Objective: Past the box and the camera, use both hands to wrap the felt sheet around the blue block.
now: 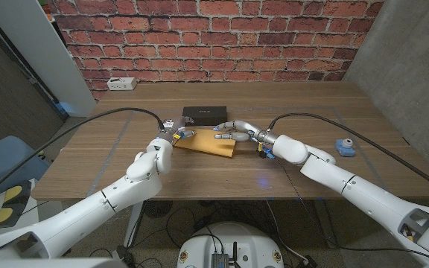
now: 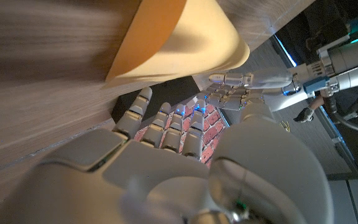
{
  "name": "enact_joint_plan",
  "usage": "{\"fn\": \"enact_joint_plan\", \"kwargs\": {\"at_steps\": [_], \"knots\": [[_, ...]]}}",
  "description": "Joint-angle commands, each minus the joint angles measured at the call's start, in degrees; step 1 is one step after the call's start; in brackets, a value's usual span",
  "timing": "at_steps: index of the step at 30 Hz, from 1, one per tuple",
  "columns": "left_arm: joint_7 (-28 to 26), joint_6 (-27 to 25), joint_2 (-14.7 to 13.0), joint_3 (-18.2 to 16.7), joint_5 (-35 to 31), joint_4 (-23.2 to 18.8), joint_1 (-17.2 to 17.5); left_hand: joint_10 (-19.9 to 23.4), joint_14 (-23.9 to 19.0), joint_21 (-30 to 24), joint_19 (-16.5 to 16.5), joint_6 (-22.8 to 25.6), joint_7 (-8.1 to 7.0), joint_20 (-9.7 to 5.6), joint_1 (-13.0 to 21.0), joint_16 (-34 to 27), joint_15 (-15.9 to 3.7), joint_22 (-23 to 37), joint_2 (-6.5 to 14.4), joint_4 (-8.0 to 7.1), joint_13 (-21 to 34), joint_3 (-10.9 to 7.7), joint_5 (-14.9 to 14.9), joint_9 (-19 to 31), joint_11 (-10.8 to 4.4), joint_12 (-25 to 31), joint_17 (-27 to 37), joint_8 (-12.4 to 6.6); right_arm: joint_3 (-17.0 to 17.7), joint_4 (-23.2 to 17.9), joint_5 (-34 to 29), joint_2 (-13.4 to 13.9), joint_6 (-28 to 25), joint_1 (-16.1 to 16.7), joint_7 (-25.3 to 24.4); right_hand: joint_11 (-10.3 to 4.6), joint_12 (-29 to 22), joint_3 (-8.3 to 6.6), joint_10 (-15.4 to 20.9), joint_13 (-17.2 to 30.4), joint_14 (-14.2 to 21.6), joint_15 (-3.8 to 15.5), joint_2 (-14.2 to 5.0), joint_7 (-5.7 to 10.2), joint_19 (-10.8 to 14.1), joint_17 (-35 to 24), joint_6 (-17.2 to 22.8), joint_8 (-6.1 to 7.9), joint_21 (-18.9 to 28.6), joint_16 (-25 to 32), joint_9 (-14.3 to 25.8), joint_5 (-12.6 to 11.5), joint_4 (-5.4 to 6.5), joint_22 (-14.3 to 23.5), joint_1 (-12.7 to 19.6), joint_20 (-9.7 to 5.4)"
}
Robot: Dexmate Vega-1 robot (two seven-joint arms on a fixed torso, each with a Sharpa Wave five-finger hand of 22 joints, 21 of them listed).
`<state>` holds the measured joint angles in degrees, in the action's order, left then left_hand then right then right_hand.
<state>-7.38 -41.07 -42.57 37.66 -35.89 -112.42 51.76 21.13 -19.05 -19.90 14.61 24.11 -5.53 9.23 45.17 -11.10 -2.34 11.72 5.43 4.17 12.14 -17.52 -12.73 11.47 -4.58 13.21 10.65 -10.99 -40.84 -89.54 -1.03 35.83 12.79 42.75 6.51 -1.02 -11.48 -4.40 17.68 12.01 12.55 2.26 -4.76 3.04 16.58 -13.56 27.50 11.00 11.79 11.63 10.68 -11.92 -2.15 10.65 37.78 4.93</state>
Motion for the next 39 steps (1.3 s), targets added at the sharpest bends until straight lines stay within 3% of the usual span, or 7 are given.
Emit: {"fn": "enact_joint_plan", "kwargs": {"at_steps": [1, 9, 18, 28, 39], "knots": [[-13.42, 13.44, 1.3, -8.91, 16.28, -0.01, 5.54, -0.31, -0.38, -0.16, 0.06, -1.22, 0.08, 0.21, -0.27, -0.24, -1.73, 0.08, 1.08, -0.62, 0.11, -0.2, 0.52, 0.06, 0.43, -0.3, 0.18, 0.39, 4.23, 7.11, 9.55, -3.83, 10.45, 2.14, -1.44, 0.08, 0.25, 0.15, -0.05, -0.05, -0.25, 1.66, 0.1, 0.02, 0.31, 0.03, -0.21, -0.05, -0.03, -0.26, 0.05, -0.18, -0.14, -0.03, -0.27, 0.3], [-16.64, 24.14, 2.45, -14.01, 26.86, 2.13, 8.21, -1.81, 0.57, 0.2, -0.81, -4.46, 0.42, 0.38, -2.1, 0.09, -0.65, 0.1, 1.89, -1.64, 0.1, 0.09, 1.55, -0.08, 1.07, -0.94, 0.2, 1.05, 5.8, 9.06, 13.23, -5.66, 13.72, 2.81, -1.72, 0.41, 0.49, 0.13, -0.92, -0.06, -0.62, 1.69, 0.08, 0.05, 0.3, 0.17, -0.89, -0.27, 0.01, -0.29, 0.06, -0.26, -0.25, -0.02, -0.37, 0.36], [-16.1, 37.4, 4.29, -18.38, 39.01, 6.93, 10.12, -4.88, 2.7, 0.82, -2.4, -9.29, 1.39, 0.54, -4.87, 0.43, 1.41, 0.2, 2.95, -3.1, 0.1, 0.42, 2.35, -0.3, 3.33, -1.8, 0.3, 1.26, 7.31, 9.96, 16.07, -7.13, 15.56, 3.48, -2.35, 0.81, 0.52, 0.27, -1.35, -0.07, -1.03, 1.57, 0.27, 0.16, 0.18, 0.28, -1.6, -0.46, -0.01, -0.33, 0.06, -0.27, -0.29, -0.02, -0.69, 0.4], [-10.41, 48.78, 5.48, -21.34, 51.17, 12.85, 10.46, -7.29, 5.2, 1.34, -3.8, -12.25, 1.45, -0.03, -7.39, 0.77, 2.86, 0.3, 2.83, -4.21, 0.07, 1.12, 2.59, -0.52, 4.5, -2.18, 0.34, 1.15, 9.11, 9.62, 18.19, -8.8, 16.81, 4.75, -4.68, 0.94, 0.52, 0.31, -1.67, -0.08, -1.2, 1.49, 0.23, 0.26, 0.01, 0.35, -2.21, -0.56, -0.04, -0.26, 0.06, -0.3, -0.3, -0.01, -0.94, 0.47], [0.21, 58.97, 6.52, -22.74, 63.11, 21.83, 8.47, -9.1, 6.86, 1.89, -5.15, -14.11, 1.56, -0.19, -9.04, 0.83, 3.53, 0.32, 2.85, -4.87, -0.02, 1.48, 2.61, -0.7, 5.3, -2.31, 0.31, 1.03, 11.2, 7.92, 21.31, -11.45, 17.64, 7.77, -8.66, 1.01, 0.5, 0.41, -1.96, -0.1, -1.44, 1.29, 0.29, 0.33, -0.22, 0.41, -2.86, -0.65, -0.09, -0.21, 0.06, -0.29, -0.31, -0.01, -1.26, 0.81]]}}
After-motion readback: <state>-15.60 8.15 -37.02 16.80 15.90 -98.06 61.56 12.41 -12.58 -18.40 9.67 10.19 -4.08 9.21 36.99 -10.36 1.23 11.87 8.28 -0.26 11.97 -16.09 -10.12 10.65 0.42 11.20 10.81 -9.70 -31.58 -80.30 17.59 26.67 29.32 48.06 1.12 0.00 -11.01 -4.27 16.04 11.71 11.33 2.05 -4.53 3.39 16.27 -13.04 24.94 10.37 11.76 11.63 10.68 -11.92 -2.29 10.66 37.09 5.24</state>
